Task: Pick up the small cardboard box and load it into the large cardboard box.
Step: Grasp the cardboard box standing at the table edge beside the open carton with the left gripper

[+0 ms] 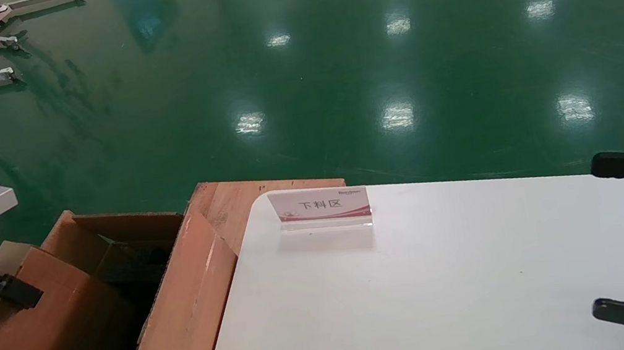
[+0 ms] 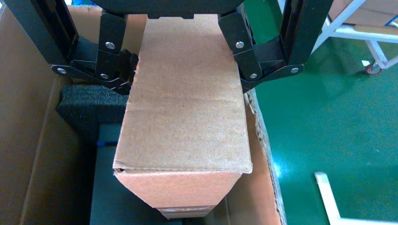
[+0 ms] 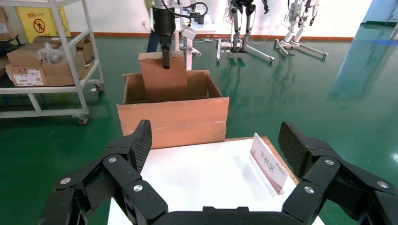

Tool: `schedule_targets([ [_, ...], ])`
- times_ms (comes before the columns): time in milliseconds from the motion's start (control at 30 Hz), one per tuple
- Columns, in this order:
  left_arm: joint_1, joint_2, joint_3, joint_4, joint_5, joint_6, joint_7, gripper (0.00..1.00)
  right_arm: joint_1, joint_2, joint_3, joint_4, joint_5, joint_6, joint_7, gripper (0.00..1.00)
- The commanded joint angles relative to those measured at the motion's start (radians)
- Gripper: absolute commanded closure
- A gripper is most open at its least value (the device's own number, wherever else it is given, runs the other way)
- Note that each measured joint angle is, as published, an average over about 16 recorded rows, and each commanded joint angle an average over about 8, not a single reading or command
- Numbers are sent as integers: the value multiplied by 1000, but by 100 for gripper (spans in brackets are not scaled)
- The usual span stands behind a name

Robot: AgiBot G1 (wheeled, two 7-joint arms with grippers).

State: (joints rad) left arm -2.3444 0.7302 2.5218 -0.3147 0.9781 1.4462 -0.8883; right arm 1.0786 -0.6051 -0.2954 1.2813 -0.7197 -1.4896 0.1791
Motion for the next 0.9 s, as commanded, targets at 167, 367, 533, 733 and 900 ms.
schedule_targets([
  [167, 40, 28, -5, 65, -8, -1, 14, 100, 0, 0, 0, 0, 0, 0, 0, 0],
  [367, 78, 55, -3, 121, -6, -6, 20, 100, 0, 0, -1, 0, 0, 0, 0, 0],
  [533, 114, 71, -1, 160, -4, -11, 23, 100, 0, 0, -1, 0, 1, 0, 0, 0],
  [733, 164, 84, 0, 200, -3, -23, 16, 100, 0, 1, -1, 0, 1, 1, -1, 0],
  [900, 204, 86, -3, 225, -9, -32, 13, 100, 0, 1, -2, 0, 1, 1, -1, 0],
])
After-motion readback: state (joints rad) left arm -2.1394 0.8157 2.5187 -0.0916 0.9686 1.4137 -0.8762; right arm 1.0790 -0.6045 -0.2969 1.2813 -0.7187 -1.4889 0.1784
